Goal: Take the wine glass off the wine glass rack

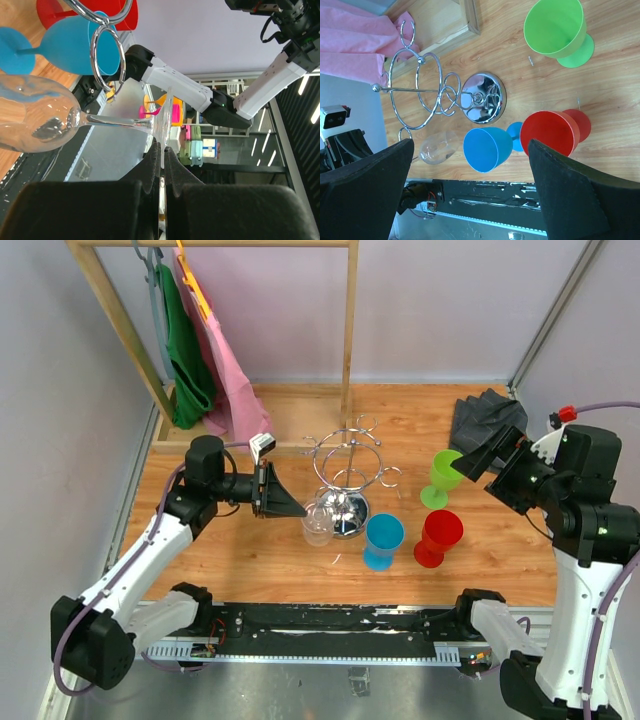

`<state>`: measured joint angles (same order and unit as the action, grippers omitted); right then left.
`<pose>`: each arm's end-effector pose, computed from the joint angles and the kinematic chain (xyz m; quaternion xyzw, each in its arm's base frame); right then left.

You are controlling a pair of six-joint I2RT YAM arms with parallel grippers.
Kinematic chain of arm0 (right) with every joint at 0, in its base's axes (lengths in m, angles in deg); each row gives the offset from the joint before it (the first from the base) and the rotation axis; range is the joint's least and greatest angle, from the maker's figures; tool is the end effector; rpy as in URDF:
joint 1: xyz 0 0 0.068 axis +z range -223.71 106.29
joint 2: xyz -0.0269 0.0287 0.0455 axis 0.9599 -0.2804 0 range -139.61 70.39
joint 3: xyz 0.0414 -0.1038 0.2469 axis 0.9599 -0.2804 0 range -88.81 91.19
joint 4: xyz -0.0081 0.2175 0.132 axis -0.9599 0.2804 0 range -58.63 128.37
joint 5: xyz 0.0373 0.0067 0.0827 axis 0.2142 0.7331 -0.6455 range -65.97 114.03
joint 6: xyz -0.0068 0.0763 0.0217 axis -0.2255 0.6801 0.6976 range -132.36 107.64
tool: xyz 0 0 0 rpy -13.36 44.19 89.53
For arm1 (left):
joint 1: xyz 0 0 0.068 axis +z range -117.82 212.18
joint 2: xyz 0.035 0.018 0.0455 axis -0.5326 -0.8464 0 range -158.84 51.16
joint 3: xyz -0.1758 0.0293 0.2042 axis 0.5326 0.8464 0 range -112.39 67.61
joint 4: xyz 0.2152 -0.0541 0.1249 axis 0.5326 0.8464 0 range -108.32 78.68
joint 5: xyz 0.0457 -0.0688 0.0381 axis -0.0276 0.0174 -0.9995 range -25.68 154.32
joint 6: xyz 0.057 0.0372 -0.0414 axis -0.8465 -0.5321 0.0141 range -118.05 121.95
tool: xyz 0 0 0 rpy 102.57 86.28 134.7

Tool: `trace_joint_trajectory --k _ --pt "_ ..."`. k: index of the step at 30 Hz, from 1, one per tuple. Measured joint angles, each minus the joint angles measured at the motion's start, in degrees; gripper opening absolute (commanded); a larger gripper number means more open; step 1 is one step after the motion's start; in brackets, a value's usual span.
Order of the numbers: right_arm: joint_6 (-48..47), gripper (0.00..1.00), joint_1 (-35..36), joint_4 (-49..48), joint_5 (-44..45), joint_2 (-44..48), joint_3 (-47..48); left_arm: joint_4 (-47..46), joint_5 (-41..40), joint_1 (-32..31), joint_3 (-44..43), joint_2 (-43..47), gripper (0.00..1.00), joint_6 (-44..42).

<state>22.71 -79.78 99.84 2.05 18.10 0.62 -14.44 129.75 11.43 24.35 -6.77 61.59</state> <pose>0.1324 0.0116 0.4406 0.2131 0.8340 0.2813 0.4241 0.1866 -0.1375 0.3010 0.0702 0.7492 -0.6522 0.0921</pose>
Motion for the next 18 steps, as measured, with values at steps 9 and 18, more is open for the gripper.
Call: trace_joint_trajectory --k 9,18 --pt "-0.57 0.98 0.0 0.02 -0.07 -0.83 0.02 8.57 0.22 3.37 -0.87 2.54 0.0 -5.9" --pt "-0.94 0.99 0.0 -0.11 -0.55 -1.84 0.0 26.93 -6.16 7.06 -13.33 1.68 0.0 -26.12"
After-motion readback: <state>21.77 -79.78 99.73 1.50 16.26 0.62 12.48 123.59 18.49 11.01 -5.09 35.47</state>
